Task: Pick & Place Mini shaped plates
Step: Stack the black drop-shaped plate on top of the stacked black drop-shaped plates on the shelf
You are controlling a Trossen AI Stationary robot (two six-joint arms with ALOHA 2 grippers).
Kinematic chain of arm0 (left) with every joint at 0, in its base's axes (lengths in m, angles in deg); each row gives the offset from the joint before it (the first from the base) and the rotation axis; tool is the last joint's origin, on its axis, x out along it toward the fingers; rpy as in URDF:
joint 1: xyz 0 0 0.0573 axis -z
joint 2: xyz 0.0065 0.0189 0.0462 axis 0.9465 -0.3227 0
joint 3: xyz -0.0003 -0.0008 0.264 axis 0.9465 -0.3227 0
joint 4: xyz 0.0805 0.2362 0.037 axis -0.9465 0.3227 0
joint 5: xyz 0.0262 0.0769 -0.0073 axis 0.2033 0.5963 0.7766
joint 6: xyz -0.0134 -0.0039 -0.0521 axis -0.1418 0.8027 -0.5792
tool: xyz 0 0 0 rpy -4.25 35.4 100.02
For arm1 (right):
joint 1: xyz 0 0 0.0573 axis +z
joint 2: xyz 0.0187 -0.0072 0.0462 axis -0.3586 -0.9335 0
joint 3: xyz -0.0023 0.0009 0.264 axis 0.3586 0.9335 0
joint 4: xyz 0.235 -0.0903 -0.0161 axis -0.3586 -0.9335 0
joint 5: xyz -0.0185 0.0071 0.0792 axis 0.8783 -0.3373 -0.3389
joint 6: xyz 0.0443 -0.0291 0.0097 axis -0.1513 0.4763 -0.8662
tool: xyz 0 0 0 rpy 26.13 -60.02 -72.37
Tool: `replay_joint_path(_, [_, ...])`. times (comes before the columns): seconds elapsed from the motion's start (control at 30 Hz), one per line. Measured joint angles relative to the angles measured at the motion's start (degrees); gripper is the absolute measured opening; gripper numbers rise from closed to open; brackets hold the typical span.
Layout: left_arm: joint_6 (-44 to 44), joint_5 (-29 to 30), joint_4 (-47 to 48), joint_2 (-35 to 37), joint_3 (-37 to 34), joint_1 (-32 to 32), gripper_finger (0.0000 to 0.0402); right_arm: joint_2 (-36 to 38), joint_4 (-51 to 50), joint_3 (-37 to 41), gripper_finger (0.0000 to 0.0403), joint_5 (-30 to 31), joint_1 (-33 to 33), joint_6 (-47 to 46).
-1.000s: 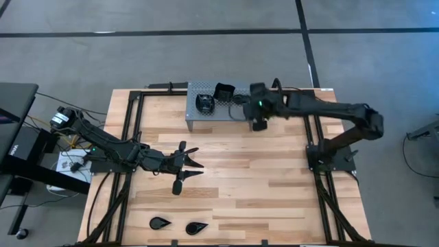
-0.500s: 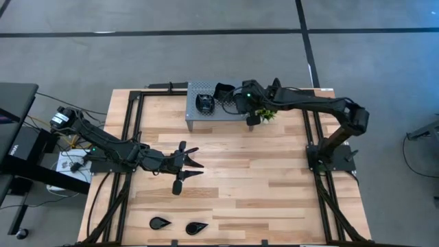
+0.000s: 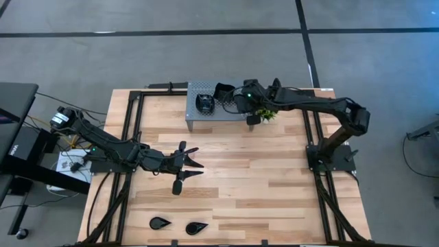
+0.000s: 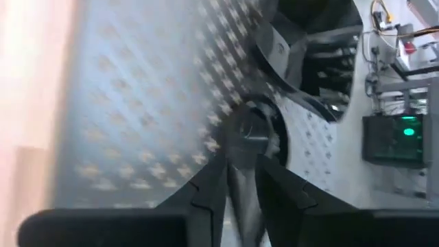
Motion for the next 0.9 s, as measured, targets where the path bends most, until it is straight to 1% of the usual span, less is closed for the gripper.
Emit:
replay_joint_path(0.13, [-0.3,0.0,0.0,0.0,0.0,0.0,0.0094,2.0,-1.5,0.0,0.0076,-0.1,4.0,-6.8])
replay_joint_path(0.23, [-3.6,0.0,0.0,0.0,0.0,0.0,0.0094,4.2,-6.0,0.0,0.0077,-0.1,9.2,-13.8])
replay_joint_path(0.3, [-6.7,-0.2,0.0,0.0,0.0,0.0,0.0094,6.3,-10.0,0.0,0.0077,-0.1,13.4,-20.2])
replay_joint_path(0.47, [-11.7,-4.2,-0.9,0.0,0.0,0.1,0.0094,10.5,-18.4,0.0,0.0077,-0.5,25.6,-37.4])
replay_joint_path(0.6, [-13.5,-4.5,-5.6,-2.7,0.0,1.4,0.0094,12.7,-21.4,0.0,0.0077,-0.5,36.2,-48.3])
replay_joint_path(0.7, [-13.6,-6.7,-11.0,-6.7,0.0,2.8,0.0094,13.5,-22.0,0.0,0.0077,-0.4,43.7,-52.9])
replay_joint_path(0.73, [-14.3,-6.9,-11.5,-8.1,0.3,3.4,0.0094,13.6,-21.9,0.0,0.0077,0.0,46.0,-53.6])
replay_joint_path(0.8, [-16.7,-7.3,-11.6,-11.2,1.8,4.4,0.0094,13.5,-21.9,0.0,0.0077,2.1,50.3,-54.2])
replay_joint_path(0.9, [-19.6,-7.6,-11.8,-16.7,4.9,6.7,0.0094,13.2,-21.9,0.0,0.0076,7.3,55.3,-54.4])
